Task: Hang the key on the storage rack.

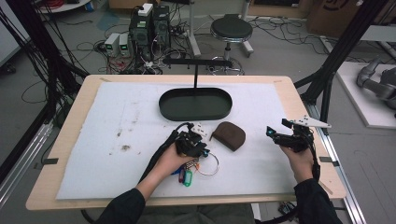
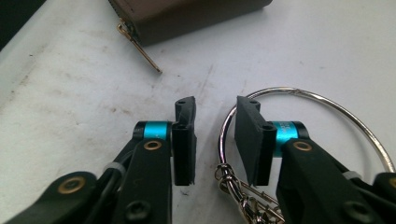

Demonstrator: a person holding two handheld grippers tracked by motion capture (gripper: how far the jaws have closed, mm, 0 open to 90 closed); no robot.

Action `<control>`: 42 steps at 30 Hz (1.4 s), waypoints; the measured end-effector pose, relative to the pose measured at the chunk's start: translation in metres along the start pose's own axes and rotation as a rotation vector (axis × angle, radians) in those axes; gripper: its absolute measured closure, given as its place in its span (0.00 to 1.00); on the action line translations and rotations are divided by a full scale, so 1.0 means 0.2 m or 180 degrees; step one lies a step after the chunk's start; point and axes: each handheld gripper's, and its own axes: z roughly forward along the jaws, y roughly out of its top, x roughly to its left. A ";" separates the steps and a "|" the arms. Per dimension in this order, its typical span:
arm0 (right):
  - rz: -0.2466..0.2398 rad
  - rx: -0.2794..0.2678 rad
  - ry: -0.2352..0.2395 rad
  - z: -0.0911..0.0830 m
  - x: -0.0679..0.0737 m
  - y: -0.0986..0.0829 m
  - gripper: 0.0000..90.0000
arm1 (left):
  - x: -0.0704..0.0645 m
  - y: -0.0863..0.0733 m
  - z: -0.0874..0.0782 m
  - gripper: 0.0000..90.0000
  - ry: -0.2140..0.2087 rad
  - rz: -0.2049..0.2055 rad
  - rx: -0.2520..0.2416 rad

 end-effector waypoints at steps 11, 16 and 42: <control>0.0004 -0.0002 -0.0007 0.00 -0.01 0.00 0.22 | -0.07 0.01 0.00 0.91 0.0146 0.0342 0.0094; 0.0009 -0.0003 -0.0011 0.00 -0.01 0.00 0.22 | -0.05 0.01 -0.02 0.95 0.0110 0.0292 0.0024; 0.0009 -0.0020 0.0003 0.00 -0.02 -0.01 0.22 | -0.05 -0.07 -0.35 0.95 -0.0149 0.0403 -0.0972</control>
